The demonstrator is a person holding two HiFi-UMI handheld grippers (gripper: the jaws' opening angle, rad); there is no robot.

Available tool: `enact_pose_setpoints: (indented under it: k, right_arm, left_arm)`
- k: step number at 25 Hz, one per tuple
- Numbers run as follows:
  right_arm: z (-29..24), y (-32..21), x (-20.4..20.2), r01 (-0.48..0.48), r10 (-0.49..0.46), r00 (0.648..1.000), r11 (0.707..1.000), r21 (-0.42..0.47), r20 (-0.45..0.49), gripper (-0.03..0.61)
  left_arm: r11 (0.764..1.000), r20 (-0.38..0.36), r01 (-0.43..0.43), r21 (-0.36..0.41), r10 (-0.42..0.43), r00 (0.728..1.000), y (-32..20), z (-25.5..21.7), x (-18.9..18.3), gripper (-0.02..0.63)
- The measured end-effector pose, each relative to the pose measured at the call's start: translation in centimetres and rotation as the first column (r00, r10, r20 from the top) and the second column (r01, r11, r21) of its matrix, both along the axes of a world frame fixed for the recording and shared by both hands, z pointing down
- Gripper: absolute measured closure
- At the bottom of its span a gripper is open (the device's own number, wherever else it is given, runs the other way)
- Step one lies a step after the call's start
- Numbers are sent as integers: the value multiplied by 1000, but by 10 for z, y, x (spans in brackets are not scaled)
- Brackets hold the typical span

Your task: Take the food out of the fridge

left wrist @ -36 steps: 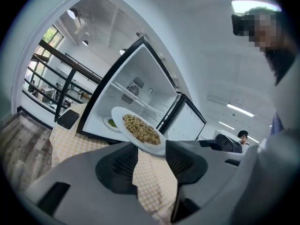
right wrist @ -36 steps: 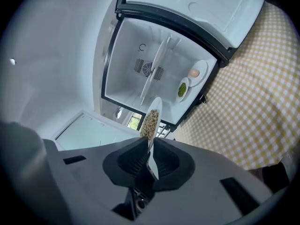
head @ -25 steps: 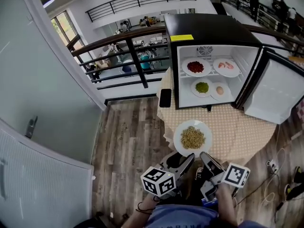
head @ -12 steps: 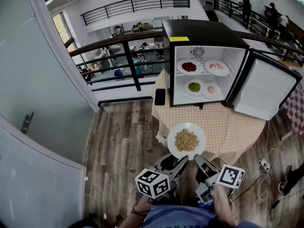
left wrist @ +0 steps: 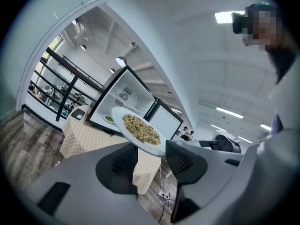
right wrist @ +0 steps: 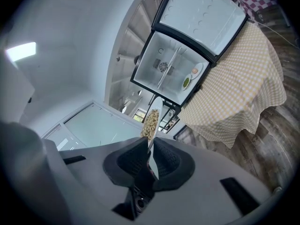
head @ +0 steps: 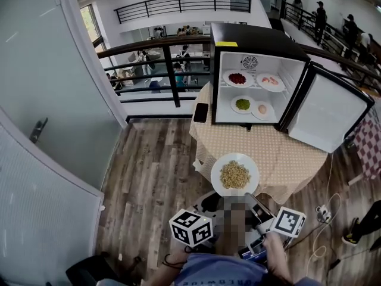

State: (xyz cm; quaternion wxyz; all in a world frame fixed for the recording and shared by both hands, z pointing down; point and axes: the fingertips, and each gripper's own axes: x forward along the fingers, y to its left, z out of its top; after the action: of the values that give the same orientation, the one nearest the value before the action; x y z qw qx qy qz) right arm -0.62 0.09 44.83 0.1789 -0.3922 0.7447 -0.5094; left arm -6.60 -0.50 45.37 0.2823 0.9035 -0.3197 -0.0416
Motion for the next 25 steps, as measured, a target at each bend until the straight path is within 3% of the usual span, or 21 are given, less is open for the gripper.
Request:
enact_pose_setpoints:
  k: [12, 16, 19, 25]
  right_arm:
    - [4, 90, 44, 17, -17, 1000, 1000, 3, 23, 534]
    - [12, 121, 64, 5, -5, 1000, 1000, -18, -19, 534]
    - [7, 138, 67, 18, -18, 1000, 1000, 16, 25, 534]
    - [3, 163, 82, 24, -25, 999, 999, 41, 25, 531]
  left_arm:
    - [1000, 28, 13, 9, -13, 1000, 90, 3, 44, 420]
    - [1000, 33, 12, 7, -12, 999, 120, 6, 59, 420]
    - [1000, 36, 8, 7, -8, 999, 139, 8, 67, 420]
    - [1000, 41, 5, 24, -6, 999, 163, 5, 84, 420]
